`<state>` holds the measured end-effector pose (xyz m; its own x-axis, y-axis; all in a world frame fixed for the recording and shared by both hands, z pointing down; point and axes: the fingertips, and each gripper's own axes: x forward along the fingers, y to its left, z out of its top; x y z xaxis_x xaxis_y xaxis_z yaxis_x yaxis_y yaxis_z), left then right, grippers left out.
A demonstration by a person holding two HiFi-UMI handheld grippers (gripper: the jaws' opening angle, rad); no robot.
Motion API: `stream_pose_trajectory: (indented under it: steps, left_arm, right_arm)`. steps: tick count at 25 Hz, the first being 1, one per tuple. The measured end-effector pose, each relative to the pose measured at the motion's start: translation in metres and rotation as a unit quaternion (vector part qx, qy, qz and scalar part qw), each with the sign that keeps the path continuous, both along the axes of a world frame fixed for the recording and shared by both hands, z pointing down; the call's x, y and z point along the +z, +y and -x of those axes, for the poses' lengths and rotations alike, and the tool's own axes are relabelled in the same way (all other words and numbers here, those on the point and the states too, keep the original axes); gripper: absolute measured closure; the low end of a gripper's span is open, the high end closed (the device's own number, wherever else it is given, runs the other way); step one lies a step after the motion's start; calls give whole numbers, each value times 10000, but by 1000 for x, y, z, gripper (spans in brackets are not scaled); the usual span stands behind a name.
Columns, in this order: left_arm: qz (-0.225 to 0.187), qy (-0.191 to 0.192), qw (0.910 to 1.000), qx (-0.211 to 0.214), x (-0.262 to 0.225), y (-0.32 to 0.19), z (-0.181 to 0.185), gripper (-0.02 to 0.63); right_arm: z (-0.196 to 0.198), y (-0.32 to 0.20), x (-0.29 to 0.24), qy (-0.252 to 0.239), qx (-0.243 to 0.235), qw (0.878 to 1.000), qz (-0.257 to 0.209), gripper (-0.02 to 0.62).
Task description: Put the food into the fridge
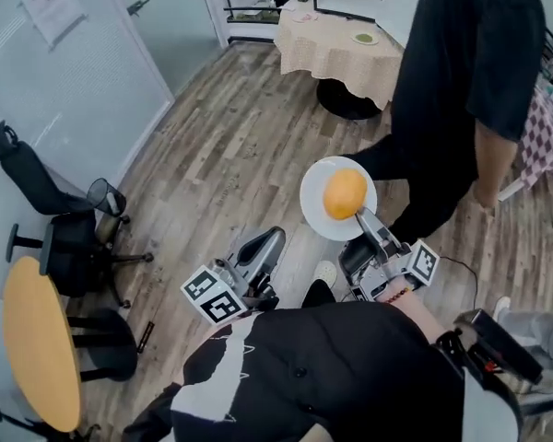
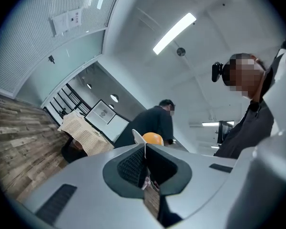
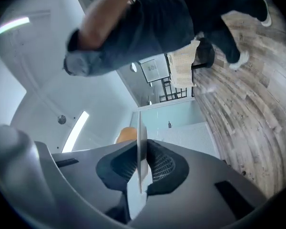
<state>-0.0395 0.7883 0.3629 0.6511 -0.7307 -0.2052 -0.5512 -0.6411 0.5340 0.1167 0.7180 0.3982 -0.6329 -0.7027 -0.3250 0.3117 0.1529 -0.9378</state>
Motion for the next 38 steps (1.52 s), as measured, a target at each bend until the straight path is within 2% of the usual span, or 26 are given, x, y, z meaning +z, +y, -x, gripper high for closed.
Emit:
stream_pose_trajectory:
  steps: [9,17,21,28,34,38]
  left_arm:
    - [72,139,9996,-241,-5,-149,28,584]
    - [-147,201,9994,-232,-9,-265,28,586]
    - [-97,173,9998,-61,-6,-302,22,586]
    - [-4,161,9985,518,1,-375,12,586]
    - [89,289,9951,943,9,-474,30,586]
    - [9,195,9926,1199,-2,-538,51,586]
  right_arm:
    - [3,-149,-8,92,12,10000,-24,561]
    - [-18,-262,-5,116,213,9995,-186,561]
    - [-20,-293,-1,94,355,9992,-164,561]
    - [-5,-345,9,167,473,9987,35,561]
    - [14,-429,17,212,828,9961,206,561]
    - [38,-485,13,147,987,9946,267,561]
